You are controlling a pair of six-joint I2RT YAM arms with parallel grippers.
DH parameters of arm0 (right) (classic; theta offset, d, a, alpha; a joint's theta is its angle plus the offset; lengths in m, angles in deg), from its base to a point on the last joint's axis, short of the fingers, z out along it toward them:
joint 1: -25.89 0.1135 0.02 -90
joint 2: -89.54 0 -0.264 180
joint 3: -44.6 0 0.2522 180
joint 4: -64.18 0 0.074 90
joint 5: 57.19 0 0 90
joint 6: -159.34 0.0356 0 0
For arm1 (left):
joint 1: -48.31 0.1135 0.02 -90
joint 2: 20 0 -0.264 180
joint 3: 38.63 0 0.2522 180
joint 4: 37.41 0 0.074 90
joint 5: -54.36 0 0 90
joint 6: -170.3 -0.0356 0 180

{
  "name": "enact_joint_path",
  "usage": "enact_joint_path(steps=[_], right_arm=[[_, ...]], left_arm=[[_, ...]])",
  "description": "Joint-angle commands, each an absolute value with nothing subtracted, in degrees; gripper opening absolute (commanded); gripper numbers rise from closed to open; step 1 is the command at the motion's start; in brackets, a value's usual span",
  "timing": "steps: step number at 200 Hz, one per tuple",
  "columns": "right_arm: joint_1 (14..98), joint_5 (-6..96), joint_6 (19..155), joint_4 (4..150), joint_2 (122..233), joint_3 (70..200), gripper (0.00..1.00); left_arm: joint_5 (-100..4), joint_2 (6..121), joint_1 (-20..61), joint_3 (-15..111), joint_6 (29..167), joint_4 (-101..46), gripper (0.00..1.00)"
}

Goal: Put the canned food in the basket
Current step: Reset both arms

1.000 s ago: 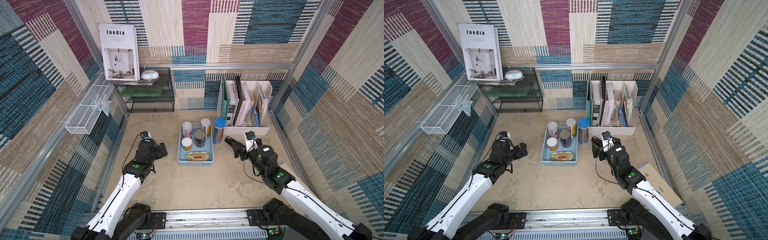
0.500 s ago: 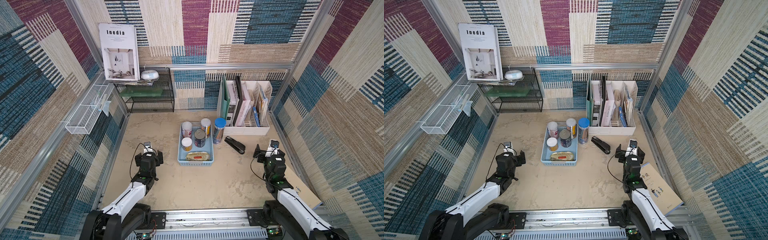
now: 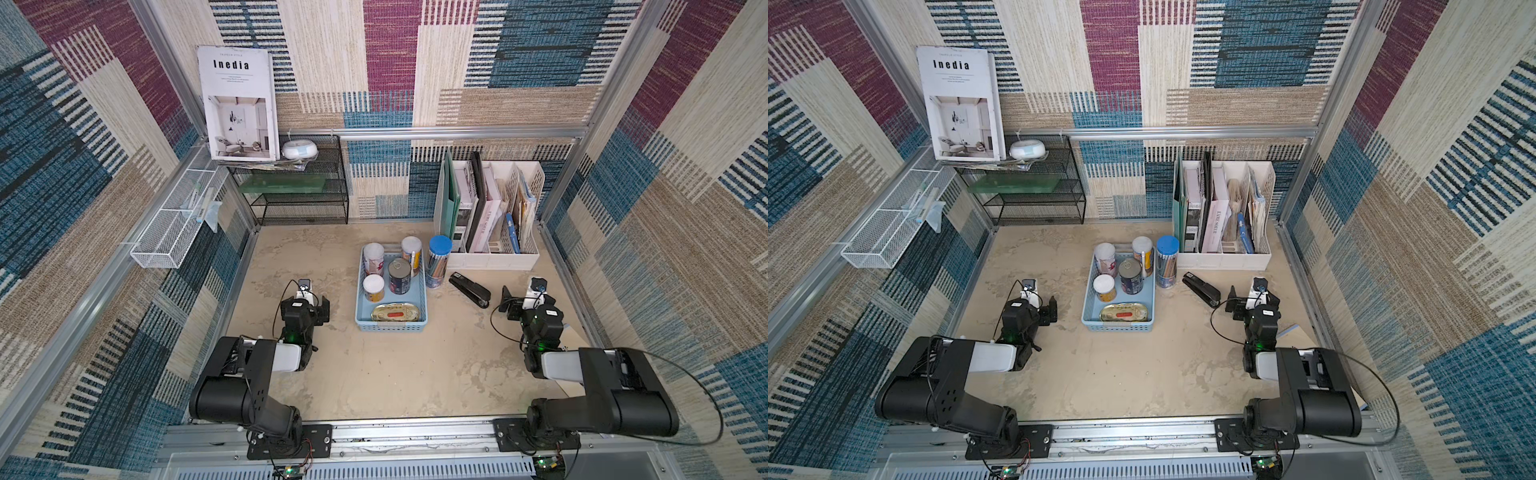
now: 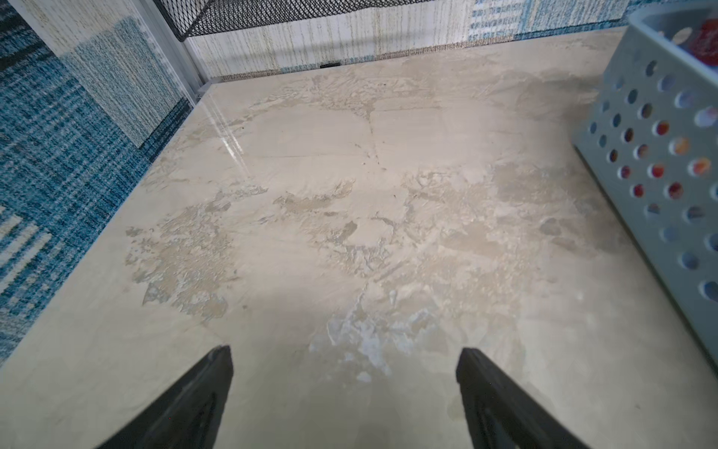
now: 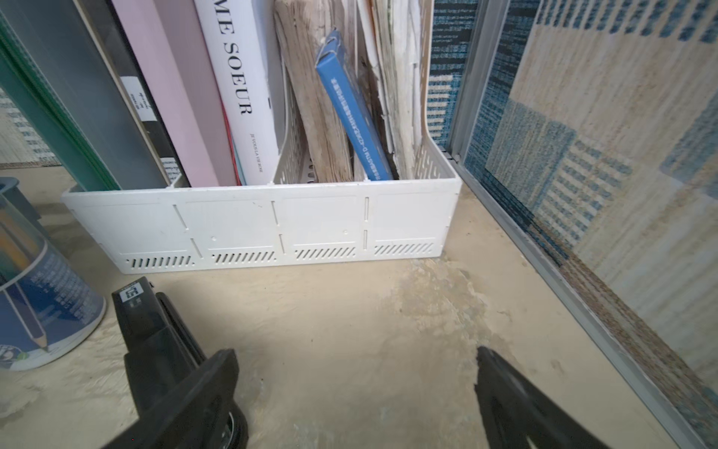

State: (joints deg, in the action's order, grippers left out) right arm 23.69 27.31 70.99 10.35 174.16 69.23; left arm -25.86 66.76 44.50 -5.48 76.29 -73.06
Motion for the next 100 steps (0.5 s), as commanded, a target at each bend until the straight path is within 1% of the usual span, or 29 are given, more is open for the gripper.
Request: enact_joint_path(steps=[1,12,25,39,50,61,70,100], right_arm=[[23.77,27.90,71.50,1.88,178.04,70.68,0.99],[23.76,28.78,70.25,12.46,175.39,73.62,0.99],[23.78,28.48,70.92,5.76,177.35,71.95,0.99],[23.84,29.16,69.86,12.55,175.56,73.84,0.99],[23.79,28.58,70.93,8.47,176.62,72.80,0.99],[23.84,29.15,69.96,11.75,175.69,73.60,0.99],[23.84,28.92,70.33,9.52,176.31,72.97,0.99],[23.82,29.12,70.04,10.90,175.90,73.34,0.99]], left_arm=[[-31.82,67.17,45.97,-3.16,76.53,-72.74,0.95],[-34.04,67.63,47.32,-1.43,77.28,-70.48,0.96],[-35.87,67.51,48.56,0.11,78.45,-67.07,0.98],[-36.78,67.66,49.28,0.48,78.89,-66.75,0.99],[-36.79,67.81,49.28,0.35,78.89,-67.32,0.99],[-36.79,67.76,49.28,0.38,78.96,-67.13,0.99],[-36.79,67.68,49.23,0.44,79.00,-67.01,0.99],[-36.87,67.71,49.28,0.35,78.98,-67.08,0.99]])
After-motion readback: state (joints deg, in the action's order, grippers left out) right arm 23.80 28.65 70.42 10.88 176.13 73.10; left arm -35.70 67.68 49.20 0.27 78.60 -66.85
